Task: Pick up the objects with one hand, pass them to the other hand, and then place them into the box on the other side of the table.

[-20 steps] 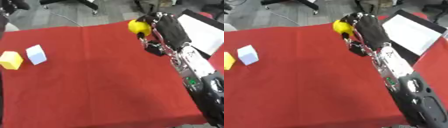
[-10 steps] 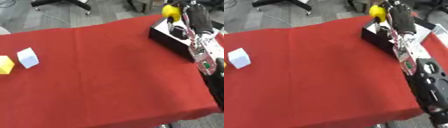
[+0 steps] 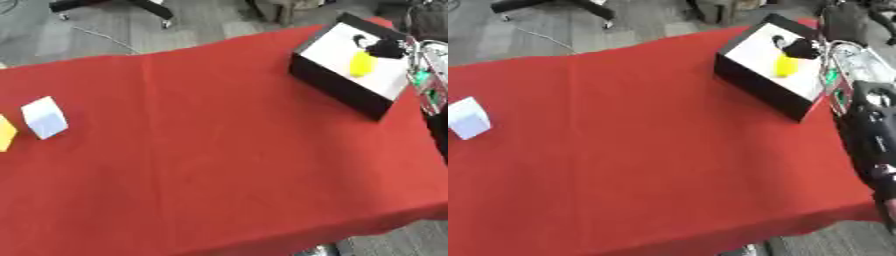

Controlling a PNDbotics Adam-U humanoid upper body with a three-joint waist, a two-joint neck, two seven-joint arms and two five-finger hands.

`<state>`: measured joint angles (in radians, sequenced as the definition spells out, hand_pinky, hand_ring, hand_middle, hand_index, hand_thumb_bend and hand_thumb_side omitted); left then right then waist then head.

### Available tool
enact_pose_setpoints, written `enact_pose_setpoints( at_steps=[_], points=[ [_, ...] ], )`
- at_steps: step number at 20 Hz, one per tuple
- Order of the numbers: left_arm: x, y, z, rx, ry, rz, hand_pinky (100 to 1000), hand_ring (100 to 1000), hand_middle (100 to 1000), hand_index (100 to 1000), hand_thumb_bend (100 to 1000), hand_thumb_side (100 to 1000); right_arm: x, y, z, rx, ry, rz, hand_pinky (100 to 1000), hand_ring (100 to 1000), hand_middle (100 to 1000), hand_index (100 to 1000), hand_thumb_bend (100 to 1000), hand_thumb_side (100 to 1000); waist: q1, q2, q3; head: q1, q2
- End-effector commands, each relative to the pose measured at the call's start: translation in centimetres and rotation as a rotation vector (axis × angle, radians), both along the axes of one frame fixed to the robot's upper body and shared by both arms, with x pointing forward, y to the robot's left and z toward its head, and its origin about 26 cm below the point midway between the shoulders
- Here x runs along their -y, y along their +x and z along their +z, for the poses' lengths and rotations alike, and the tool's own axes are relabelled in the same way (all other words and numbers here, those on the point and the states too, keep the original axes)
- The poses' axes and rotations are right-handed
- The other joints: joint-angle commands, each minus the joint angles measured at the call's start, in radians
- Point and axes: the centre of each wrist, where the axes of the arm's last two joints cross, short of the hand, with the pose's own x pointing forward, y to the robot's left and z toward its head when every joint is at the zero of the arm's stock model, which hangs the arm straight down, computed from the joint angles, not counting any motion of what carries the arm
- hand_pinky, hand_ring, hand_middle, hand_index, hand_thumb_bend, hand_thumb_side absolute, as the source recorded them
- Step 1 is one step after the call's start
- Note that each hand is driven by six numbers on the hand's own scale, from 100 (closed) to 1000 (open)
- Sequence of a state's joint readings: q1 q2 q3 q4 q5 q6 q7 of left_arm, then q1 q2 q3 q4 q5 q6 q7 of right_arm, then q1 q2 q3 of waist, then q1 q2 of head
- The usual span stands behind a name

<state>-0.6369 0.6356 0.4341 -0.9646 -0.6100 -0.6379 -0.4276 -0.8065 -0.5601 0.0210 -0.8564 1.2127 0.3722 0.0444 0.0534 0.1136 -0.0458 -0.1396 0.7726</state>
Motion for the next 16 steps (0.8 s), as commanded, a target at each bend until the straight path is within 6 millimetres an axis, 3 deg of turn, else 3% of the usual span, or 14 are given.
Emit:
enact_pose_setpoints(
  at_steps=[1,5,12,16],
  points=[
    [-1.2,0.6,0.1,-0.017,0.233,0.058,734,701,702,835,400,423,1.1,0.1,0.8,-0.043,-0.062,-0.034,903,909,902,989,605,689,-0.004,-0.016,-0.004,0.006,-0.003],
    [-1.5,1.6,-1.3,-0.036,0.362,0.090,740,723,734,855,453,412,-0.9,-0.9,3.2,0.116,-0.160,0.091,859,845,866,970,550,634,-0.010,-0.018,-0.019,0.042,-0.003],
    [-1.2,2.6,-2.4,0.009,0.462,0.144,748,749,769,881,525,293,-7.8,-5.3,6.9,0.391,-0.263,0.399,831,808,836,959,489,646,-0.017,-0.017,-0.041,0.139,-0.003],
    [-1.5,2.8,-2.3,-0.017,0.568,0.184,760,774,799,906,551,114,-10.2,-7.5,7.0,0.466,-0.230,0.486,804,783,816,964,464,659,-0.023,-0.016,-0.053,0.213,-0.003]
  ],
)
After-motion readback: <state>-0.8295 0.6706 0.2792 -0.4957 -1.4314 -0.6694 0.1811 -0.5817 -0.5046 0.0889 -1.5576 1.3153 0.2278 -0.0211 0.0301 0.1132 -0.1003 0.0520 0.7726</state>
